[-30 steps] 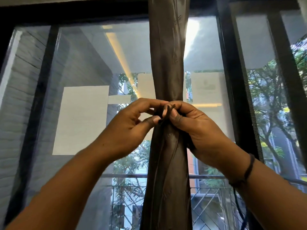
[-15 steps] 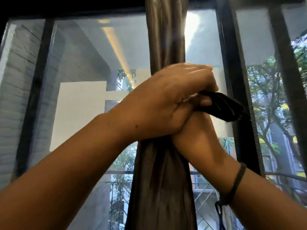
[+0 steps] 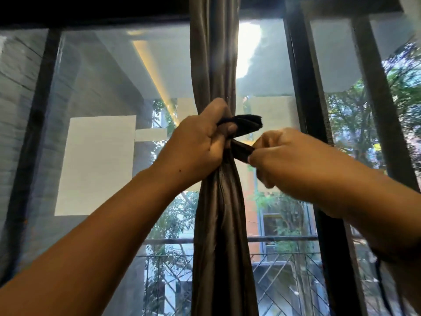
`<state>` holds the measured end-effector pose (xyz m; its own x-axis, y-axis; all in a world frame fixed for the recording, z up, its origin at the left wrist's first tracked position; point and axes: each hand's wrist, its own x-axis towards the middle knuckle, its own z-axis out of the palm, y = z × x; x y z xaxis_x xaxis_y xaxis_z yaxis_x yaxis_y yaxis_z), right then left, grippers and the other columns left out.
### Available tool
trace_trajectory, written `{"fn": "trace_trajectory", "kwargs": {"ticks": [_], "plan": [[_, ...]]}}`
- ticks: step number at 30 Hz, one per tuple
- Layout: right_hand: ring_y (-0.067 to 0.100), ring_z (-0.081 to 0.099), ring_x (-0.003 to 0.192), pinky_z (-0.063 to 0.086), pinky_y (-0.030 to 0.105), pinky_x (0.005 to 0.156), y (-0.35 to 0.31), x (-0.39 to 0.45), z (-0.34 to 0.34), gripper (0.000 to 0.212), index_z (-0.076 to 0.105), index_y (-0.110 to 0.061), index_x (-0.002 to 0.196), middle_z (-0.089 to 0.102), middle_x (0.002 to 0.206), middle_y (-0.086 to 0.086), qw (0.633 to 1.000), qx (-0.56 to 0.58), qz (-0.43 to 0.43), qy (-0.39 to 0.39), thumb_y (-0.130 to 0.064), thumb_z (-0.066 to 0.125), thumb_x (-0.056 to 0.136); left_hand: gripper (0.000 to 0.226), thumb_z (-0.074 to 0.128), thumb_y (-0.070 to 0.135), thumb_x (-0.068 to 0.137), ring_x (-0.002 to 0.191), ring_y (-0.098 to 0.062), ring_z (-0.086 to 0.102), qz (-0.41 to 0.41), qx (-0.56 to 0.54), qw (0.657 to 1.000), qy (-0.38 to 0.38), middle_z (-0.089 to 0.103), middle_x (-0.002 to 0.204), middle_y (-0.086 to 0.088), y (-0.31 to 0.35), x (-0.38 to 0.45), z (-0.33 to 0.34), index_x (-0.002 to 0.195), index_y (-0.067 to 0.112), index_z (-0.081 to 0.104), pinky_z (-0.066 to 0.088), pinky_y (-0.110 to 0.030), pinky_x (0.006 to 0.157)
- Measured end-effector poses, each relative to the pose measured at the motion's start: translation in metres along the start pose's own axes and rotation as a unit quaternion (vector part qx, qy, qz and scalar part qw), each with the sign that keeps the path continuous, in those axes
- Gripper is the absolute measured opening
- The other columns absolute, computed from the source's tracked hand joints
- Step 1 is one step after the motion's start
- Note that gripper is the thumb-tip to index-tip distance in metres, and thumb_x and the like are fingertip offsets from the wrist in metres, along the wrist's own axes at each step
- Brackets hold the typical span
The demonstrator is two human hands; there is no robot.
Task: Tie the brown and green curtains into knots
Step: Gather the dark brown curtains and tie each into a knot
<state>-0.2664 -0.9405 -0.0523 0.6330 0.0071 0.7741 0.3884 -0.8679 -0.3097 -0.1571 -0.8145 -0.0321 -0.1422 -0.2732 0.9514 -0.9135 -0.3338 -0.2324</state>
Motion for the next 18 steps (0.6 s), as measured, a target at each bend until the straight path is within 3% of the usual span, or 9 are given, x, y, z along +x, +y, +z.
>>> {"fn": "trace_trajectory", "kwargs": {"ticks": [2, 5, 8, 11, 14, 16, 18], "plan": [[0.026, 0.061, 0.073, 0.052, 0.037, 0.067, -0.006, -0.008, 0.008, 0.026, 0.060, -0.010, 0.081, 0.063, 0.078, 0.007, 0.987, -0.144, -0.075, 0.009, -0.021, 0.042, 0.095, 0.007, 0.048, 0.022, 0.088, 0.061, -0.022, 0.058, -0.012, 0.012, 0.999, 0.029, 0.062, 0.067, -0.006, 0.000, -0.001, 0.009, 0.087, 0.016, 0.047, 0.043, -0.041, 0.055], [0.022, 0.050, 0.071, 0.043, 0.031, 0.061, -0.018, -0.011, 0.010, 0.019, 0.055, -0.019, 0.089, 0.050, 0.078, -0.003, 0.951, -0.253, -0.152, 0.095, -0.027, 0.039, 0.094, 0.005, 0.052, 0.017, 0.086, 0.066, -0.014, 0.054, -0.024, -0.020, 0.995, 0.095, 0.063, 0.071, -0.003, 0.006, -0.006, 0.018, 0.087, 0.015, 0.056, 0.043, -0.033, 0.059], [0.016, 0.044, 0.072, 0.034, 0.029, 0.060, -0.026, -0.005, 0.004, 0.029, 0.063, -0.029, 0.092, 0.043, 0.077, -0.008, 0.940, -0.245, -0.180, 0.153, -0.040, 0.036, 0.088, 0.026, 0.061, 0.010, 0.084, 0.076, 0.008, 0.050, -0.001, -0.012, 0.986, 0.166, 0.053, 0.081, 0.020, 0.012, -0.016, 0.027, 0.091, 0.034, 0.057, 0.040, -0.007, 0.067], [0.014, 0.039, 0.081, 0.031, 0.029, 0.068, -0.026, 0.005, 0.005, 0.040, 0.066, -0.026, 0.088, 0.037, 0.079, -0.005, 0.915, -0.285, -0.233, 0.164, -0.045, 0.030, 0.084, 0.030, 0.062, 0.009, 0.083, 0.072, 0.011, 0.044, 0.002, 0.000, 0.973, 0.229, 0.042, 0.079, 0.026, 0.015, -0.025, 0.035, 0.092, 0.035, 0.052, 0.034, -0.002, 0.066], [0.009, 0.045, 0.079, 0.037, 0.026, 0.071, -0.015, 0.017, 0.008, 0.029, 0.060, -0.023, 0.071, 0.040, 0.085, -0.005, 0.960, -0.105, -0.237, 0.109, -0.036, 0.043, 0.090, 0.019, 0.054, 0.015, 0.084, 0.076, 0.020, 0.049, -0.025, -0.053, 0.972, 0.229, 0.047, 0.077, 0.026, 0.020, -0.024, 0.033, 0.088, 0.033, 0.050, 0.035, -0.001, 0.065], [0.004, 0.047, 0.080, 0.039, 0.023, 0.073, -0.005, 0.025, 0.009, 0.027, 0.057, -0.025, 0.065, 0.042, 0.088, -0.005, 0.972, 0.038, -0.224, 0.065, -0.031, 0.049, 0.090, 0.012, 0.046, 0.018, 0.082, 0.077, 0.004, 0.058, -0.047, -0.130, 0.972, 0.191, 0.059, 0.077, 0.013, 0.017, -0.019, 0.030, 0.079, 0.023, 0.057, 0.048, -0.018, 0.069], [0.003, 0.052, 0.087, 0.039, 0.021, 0.075, 0.006, 0.031, 0.009, 0.026, 0.063, -0.021, 0.067, 0.049, 0.098, -0.002, 0.969, 0.128, -0.204, 0.058, -0.034, 0.048, 0.084, 0.023, 0.043, 0.012, 0.081, 0.081, -0.024, 0.062, -0.058, -0.167, 0.976, 0.126, 0.065, 0.082, -0.010, 0.014, -0.014, 0.025, 0.085, 0.001, 0.063, 0.052, -0.044, 0.073]]}}
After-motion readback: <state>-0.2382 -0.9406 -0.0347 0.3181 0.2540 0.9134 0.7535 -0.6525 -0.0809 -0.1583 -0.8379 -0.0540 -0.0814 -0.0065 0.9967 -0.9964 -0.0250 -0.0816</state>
